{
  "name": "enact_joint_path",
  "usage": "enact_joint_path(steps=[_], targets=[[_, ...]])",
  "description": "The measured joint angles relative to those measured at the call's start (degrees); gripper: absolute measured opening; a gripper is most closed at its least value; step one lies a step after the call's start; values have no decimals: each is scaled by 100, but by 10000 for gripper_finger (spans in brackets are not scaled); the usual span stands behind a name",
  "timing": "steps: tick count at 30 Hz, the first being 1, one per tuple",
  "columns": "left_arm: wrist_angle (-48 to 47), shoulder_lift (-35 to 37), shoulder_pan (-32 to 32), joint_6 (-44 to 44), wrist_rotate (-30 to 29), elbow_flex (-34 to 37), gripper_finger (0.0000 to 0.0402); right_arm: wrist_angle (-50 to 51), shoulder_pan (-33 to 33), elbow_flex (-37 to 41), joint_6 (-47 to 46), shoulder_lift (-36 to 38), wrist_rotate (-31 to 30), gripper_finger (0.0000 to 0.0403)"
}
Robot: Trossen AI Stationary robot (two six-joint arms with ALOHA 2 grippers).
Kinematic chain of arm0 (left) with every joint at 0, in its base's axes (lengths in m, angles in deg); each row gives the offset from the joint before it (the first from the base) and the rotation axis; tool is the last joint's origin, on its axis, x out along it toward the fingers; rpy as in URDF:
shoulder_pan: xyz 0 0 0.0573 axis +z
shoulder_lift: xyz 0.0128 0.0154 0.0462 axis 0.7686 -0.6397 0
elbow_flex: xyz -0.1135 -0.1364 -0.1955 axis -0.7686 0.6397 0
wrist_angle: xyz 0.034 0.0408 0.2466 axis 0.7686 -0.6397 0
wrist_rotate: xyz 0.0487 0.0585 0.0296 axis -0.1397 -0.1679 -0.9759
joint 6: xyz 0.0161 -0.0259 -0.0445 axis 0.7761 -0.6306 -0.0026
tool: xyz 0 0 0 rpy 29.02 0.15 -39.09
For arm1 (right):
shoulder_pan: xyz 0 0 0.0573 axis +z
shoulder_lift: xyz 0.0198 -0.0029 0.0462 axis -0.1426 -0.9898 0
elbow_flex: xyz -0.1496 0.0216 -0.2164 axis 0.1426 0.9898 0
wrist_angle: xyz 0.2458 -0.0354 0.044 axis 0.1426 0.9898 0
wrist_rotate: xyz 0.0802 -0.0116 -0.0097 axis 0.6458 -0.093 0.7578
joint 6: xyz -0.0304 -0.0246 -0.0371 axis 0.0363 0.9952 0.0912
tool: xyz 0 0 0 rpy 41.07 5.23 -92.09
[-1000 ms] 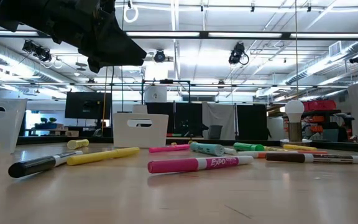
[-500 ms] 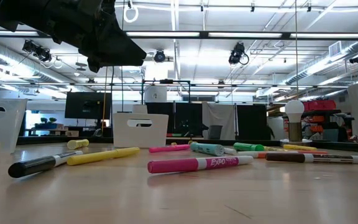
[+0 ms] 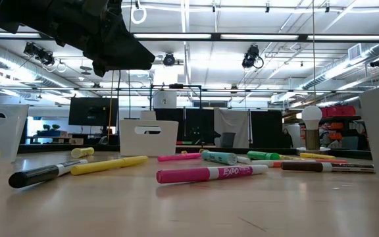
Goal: Pick & Place Markers
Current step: Put the orange marker pen into the white bin
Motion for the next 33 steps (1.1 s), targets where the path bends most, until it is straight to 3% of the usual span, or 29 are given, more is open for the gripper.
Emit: enact_joint_path(steps=[6, 12, 17, 24, 26, 33], targets=[[2, 0, 0, -10, 0, 0, 135, -187, 0, 0, 18, 196, 86, 153], [13, 0, 21, -53, -15, 2, 135, -452, -7, 0, 204, 789, -400, 136], [13, 0, 65, -59, -16, 2, 135, -949, -131, 0, 951, 1260, -1536, 114], [15, 0, 63, -58, -15, 2, 135, -1412, -588, 9, 2683, 1141, -4538, 95], [13, 0, 63, -57, -15, 2, 135, -1525, -838, 71, 2870, 1059, -4815, 94], [8, 0, 63, -57, -15, 2, 135, -2577, -1878, 571, 3186, 699, -4752, 127]])
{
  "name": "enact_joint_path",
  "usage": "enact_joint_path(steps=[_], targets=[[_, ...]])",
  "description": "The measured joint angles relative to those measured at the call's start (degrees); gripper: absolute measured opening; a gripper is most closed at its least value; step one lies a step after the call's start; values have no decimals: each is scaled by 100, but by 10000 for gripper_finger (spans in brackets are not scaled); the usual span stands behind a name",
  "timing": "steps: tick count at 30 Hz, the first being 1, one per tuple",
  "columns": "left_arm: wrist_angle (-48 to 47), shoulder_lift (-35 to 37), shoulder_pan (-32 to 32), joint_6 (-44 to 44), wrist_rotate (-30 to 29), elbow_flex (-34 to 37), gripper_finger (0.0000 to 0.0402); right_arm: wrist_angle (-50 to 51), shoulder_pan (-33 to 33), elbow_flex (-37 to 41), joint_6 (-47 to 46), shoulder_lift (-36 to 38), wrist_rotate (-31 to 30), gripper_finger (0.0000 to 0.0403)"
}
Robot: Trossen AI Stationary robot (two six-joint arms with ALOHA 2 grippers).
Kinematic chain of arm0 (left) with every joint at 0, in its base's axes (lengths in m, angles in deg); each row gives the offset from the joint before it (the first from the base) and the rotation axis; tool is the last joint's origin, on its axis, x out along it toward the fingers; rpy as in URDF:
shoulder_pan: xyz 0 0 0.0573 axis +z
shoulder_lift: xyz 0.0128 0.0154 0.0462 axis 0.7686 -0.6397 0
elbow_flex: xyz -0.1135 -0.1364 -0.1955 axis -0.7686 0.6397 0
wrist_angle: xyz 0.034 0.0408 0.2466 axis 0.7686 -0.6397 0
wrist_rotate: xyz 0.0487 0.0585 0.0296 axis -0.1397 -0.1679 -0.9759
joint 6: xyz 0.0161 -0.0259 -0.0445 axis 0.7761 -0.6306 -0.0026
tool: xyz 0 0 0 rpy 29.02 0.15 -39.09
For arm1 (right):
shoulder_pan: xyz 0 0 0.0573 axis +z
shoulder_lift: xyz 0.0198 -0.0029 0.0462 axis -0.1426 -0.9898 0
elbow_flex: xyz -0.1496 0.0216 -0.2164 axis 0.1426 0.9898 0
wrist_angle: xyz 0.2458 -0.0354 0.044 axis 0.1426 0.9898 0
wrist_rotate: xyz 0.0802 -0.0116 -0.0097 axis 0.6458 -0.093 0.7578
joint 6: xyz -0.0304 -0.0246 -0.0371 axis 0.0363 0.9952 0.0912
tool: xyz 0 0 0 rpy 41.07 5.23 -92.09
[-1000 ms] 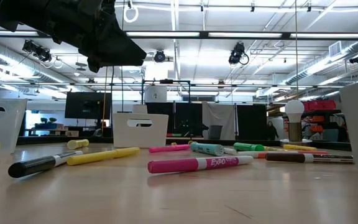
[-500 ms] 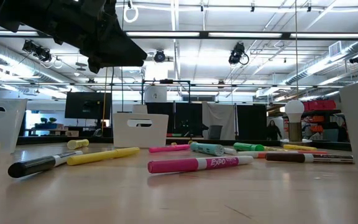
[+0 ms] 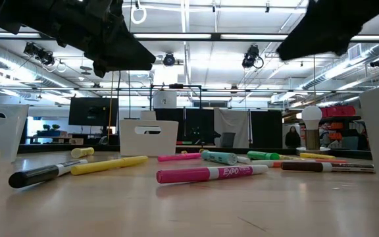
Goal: Pick & Place Markers
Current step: Put the orange marker pen into the white bin
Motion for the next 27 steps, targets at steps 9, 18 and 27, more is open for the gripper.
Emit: enact_joint_path(steps=[9, 18, 27], targets=[[-35, 0, 0, 0, 2, 0, 135, -893, -1003, 461, 170, -505, 736, 247], [-28, 0, 0, -4, 2, 0, 135, -1490, -1340, 465, 600, -1120, 1521, 287], [-32, 0, 0, -4, 2, 0, 135, -1369, -1389, 465, 2061, -1382, 3644, 256]])
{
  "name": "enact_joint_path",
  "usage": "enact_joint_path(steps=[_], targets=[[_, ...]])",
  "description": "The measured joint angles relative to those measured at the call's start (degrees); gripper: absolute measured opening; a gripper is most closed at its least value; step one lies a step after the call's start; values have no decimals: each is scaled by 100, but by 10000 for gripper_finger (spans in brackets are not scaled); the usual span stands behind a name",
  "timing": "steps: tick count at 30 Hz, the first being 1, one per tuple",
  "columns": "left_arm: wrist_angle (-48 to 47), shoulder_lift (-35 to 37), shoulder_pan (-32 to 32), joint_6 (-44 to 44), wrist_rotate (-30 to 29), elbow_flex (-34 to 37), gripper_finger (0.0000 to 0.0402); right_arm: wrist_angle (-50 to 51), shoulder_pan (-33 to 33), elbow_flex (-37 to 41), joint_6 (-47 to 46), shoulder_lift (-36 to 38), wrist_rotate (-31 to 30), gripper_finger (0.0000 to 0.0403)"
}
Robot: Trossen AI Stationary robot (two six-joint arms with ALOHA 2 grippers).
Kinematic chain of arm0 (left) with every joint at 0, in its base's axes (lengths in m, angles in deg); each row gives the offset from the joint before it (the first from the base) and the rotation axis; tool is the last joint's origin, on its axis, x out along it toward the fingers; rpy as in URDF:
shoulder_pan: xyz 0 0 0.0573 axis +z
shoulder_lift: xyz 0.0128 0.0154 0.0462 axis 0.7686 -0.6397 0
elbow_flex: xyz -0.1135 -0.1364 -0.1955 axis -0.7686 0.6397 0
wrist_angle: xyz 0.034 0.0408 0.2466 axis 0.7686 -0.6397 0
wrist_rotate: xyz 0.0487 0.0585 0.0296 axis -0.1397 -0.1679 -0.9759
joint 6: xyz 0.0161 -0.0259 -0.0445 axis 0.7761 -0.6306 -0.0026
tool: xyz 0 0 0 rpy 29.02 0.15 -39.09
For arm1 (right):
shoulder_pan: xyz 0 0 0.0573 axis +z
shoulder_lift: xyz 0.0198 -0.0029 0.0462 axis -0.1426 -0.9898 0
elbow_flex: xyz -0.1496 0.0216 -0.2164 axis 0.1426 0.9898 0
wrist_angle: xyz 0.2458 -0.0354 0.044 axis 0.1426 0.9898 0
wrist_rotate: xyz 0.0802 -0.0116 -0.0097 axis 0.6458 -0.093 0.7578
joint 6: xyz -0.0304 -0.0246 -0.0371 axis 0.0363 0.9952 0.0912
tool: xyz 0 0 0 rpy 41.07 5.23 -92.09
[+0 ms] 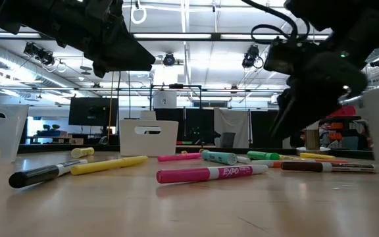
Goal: Pick & Place Markers
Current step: Put the orange marker pen into the white bin
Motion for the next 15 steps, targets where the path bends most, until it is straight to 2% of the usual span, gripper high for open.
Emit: enact_joint_path(steps=[3, 8, 15], targets=[[2, 0, 0, 0, 0, 0, 135, 351, -24, -3, 178, 102, 271, 232], [2, 0, -2, 0, 0, 0, 135, 963, -100, -2, 253, 161, 316, 193], [1, 0, -2, 0, 0, 0, 135, 1217, -196, 4, 298, 128, 612, 157]])
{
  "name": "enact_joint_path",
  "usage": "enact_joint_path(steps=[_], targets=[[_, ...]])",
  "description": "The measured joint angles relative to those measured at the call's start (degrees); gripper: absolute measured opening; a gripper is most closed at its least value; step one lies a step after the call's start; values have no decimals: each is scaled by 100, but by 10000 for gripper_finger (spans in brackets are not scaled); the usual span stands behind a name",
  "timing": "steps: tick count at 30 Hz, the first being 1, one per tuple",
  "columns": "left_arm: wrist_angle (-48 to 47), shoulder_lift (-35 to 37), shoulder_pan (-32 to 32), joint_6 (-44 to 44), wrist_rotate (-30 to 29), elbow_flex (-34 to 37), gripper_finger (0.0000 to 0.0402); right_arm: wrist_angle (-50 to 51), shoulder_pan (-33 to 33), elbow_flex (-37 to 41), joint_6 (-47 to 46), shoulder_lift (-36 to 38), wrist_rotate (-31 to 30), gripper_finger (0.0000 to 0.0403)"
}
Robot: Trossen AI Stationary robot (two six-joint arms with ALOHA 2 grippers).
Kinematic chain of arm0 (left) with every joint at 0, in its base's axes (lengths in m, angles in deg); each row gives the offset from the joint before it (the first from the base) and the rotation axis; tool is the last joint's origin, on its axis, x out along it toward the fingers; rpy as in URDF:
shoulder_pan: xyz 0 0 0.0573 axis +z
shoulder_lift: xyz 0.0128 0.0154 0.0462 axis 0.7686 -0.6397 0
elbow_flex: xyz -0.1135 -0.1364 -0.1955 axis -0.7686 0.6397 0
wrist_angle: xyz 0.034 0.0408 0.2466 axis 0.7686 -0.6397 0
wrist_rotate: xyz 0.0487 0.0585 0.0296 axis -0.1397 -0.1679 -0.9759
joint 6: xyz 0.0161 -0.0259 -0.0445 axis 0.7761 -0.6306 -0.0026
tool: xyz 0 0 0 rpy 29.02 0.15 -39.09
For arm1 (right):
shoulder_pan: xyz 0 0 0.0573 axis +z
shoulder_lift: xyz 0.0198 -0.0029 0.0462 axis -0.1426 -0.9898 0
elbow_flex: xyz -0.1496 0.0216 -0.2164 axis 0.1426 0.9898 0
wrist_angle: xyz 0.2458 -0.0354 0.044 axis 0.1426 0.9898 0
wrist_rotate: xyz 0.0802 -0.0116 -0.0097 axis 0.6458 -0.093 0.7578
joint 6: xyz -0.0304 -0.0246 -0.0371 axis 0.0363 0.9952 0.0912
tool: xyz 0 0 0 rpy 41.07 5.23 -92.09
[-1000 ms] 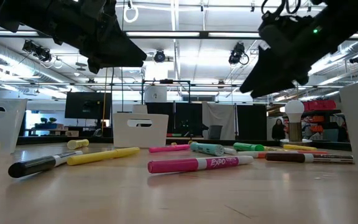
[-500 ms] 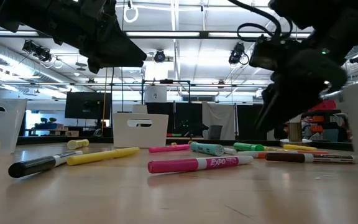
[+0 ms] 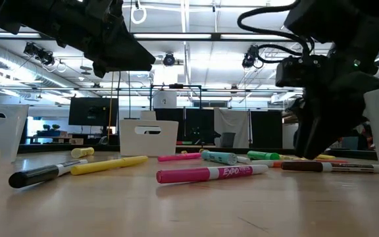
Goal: Pick & Place Markers
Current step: Put the orange marker pen into the white bin
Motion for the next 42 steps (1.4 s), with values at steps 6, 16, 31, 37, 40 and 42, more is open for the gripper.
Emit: enact_joint_path(steps=[6, 16, 31, 37, 40, 42], targets=[[-1, 0, 0, 0, 0, 0, 135, -9, -10, -2, 46, 0, 18, 130], [1, 0, 0, 0, 0, 0, 135, -109, -227, 81, 492, -24, 244, 100], [1, 0, 0, 0, 0, 0, 135, -499, -281, 476, 697, -9, 225, 45], [2, 0, 1, -2, 0, 0, 135, -341, -275, 462, 640, 252, -34, 13], [7, 0, 1, -2, 2, 0, 135, -372, -244, 300, 574, 590, -291, 18], [32, 0, 1, 1, 4, 0, 135, -398, -212, 246, 597, 827, -360, 17]])
